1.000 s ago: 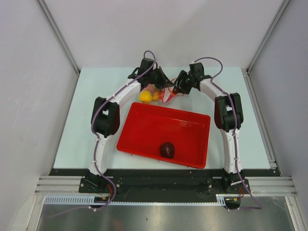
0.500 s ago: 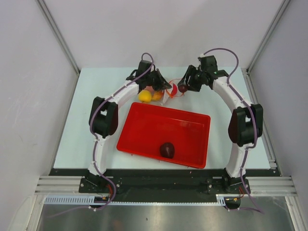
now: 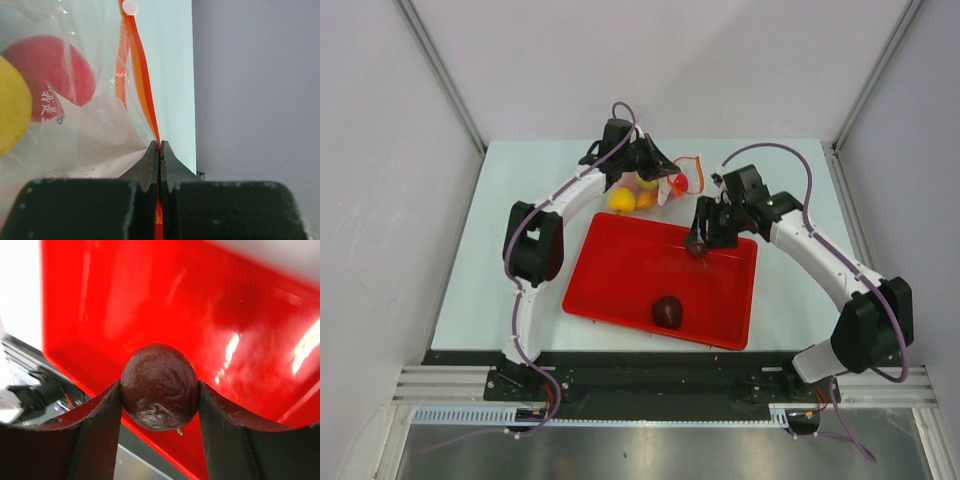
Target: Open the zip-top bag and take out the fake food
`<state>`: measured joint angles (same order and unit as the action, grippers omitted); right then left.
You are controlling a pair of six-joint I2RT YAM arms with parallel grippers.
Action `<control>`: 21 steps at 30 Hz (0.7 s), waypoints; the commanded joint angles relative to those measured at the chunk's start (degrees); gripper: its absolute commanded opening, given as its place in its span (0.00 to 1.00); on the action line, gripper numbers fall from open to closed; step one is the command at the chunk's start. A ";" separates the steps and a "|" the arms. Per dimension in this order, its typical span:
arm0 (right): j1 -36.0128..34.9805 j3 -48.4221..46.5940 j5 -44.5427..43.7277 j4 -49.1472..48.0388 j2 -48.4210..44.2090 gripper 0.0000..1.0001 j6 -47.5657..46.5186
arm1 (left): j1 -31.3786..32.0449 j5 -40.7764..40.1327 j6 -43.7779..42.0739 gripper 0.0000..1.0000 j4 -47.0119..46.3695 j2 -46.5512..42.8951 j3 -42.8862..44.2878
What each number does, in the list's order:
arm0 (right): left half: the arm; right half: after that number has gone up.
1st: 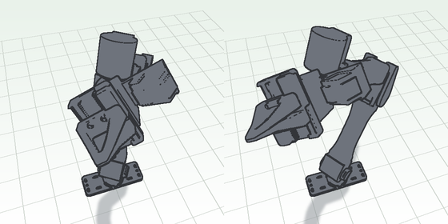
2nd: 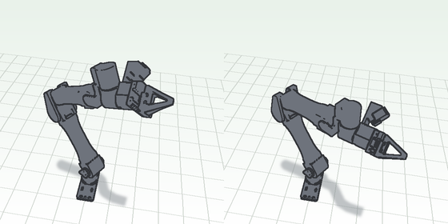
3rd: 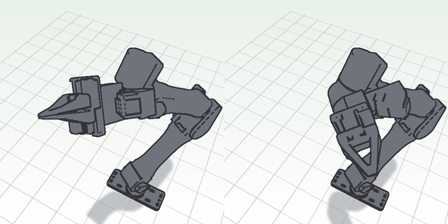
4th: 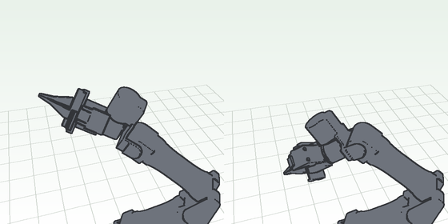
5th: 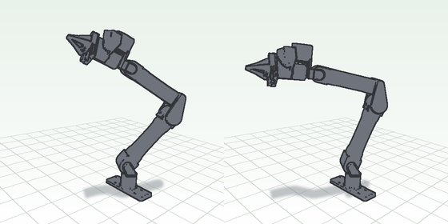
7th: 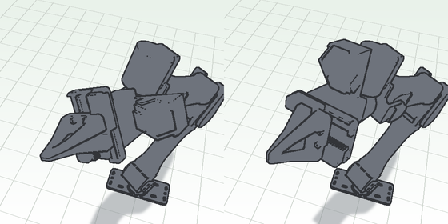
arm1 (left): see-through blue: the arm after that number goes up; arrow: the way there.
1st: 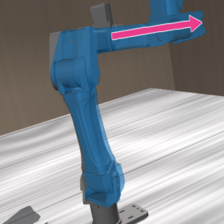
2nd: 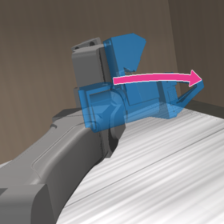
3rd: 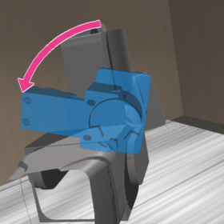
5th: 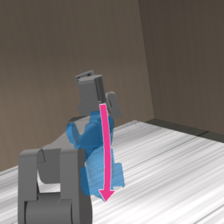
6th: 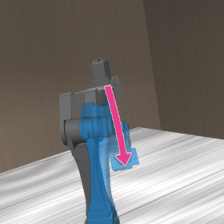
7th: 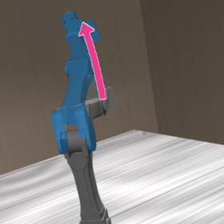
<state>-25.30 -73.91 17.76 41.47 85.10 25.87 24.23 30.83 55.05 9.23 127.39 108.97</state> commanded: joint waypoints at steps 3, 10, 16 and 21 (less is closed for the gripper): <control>-2.38 8.33 -1.94 -0.42 -4.50 0.41 3.83 | -0.32 2.57 2.08 0.00 -3.87 -3.73 2.30; -10.63 18.62 -4.31 -1.66 -6.26 0.45 9.72 | -0.32 2.74 2.52 0.00 -3.70 -4.08 3.00; -13.81 24.33 -8.70 0.18 -9.07 0.54 12.27 | -0.32 2.92 2.26 0.00 -3.00 -4.52 2.74; -14.34 27.41 -8.44 -0.43 -10.30 0.75 12.28 | -0.32 3.19 2.00 0.00 -2.56 -4.70 2.65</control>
<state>-39.18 -47.83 11.18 41.50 76.71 37.10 24.18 32.14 56.55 7.84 127.37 108.99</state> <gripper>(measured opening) 0.691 0.006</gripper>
